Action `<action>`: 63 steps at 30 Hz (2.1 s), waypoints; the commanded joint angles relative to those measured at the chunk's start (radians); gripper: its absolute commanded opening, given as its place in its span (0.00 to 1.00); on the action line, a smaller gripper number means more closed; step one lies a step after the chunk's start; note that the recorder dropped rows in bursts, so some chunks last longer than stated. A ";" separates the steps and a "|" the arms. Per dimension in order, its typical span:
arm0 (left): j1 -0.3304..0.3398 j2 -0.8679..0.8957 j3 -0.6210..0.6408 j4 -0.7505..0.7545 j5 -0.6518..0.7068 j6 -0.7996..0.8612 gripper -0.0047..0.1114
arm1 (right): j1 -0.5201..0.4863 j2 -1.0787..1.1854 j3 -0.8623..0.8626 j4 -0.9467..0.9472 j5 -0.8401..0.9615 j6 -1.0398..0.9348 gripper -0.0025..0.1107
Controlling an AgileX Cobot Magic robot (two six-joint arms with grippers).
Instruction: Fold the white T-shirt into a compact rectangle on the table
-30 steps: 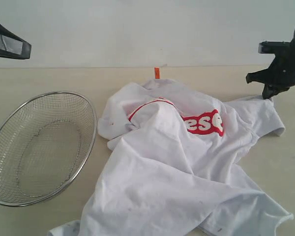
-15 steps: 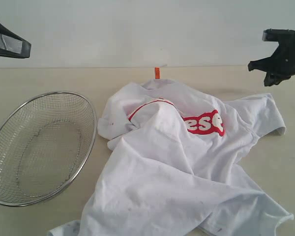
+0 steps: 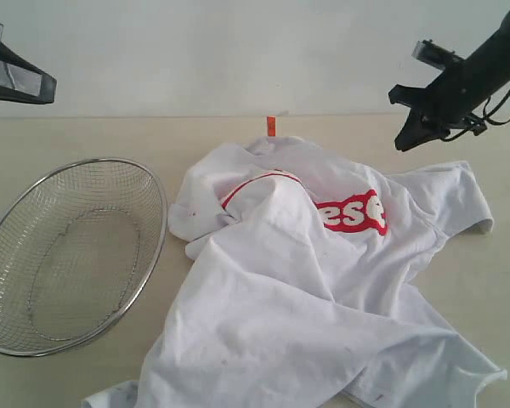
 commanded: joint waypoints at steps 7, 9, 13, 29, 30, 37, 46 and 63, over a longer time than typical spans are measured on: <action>-0.006 0.010 0.004 -0.013 -0.001 0.017 0.08 | 0.003 -0.215 0.310 -0.021 0.005 -0.107 0.02; -0.006 0.010 0.004 -0.013 -0.001 0.017 0.08 | 0.014 -0.237 0.392 -0.037 -0.042 -0.118 0.02; -0.006 0.010 0.004 -0.013 0.002 0.017 0.08 | 0.042 -0.242 0.522 -0.088 -0.227 -0.120 0.02; -0.006 0.010 0.004 -0.017 0.011 0.017 0.08 | 0.038 -0.154 0.573 -0.095 -0.390 -0.107 0.02; -0.006 0.010 0.004 -0.021 0.011 0.017 0.08 | 0.038 -0.150 0.573 -0.101 -0.404 -0.103 0.02; -0.006 0.010 0.004 -0.021 0.000 0.019 0.08 | 0.038 -0.116 0.404 -0.274 -0.376 0.040 0.02; -0.006 0.010 0.004 -0.021 0.000 0.019 0.08 | 0.038 0.019 0.157 -0.362 -0.256 0.119 0.02; -0.006 0.010 0.004 -0.021 -0.020 0.019 0.08 | -0.029 0.094 -0.082 -0.315 -0.154 0.171 0.02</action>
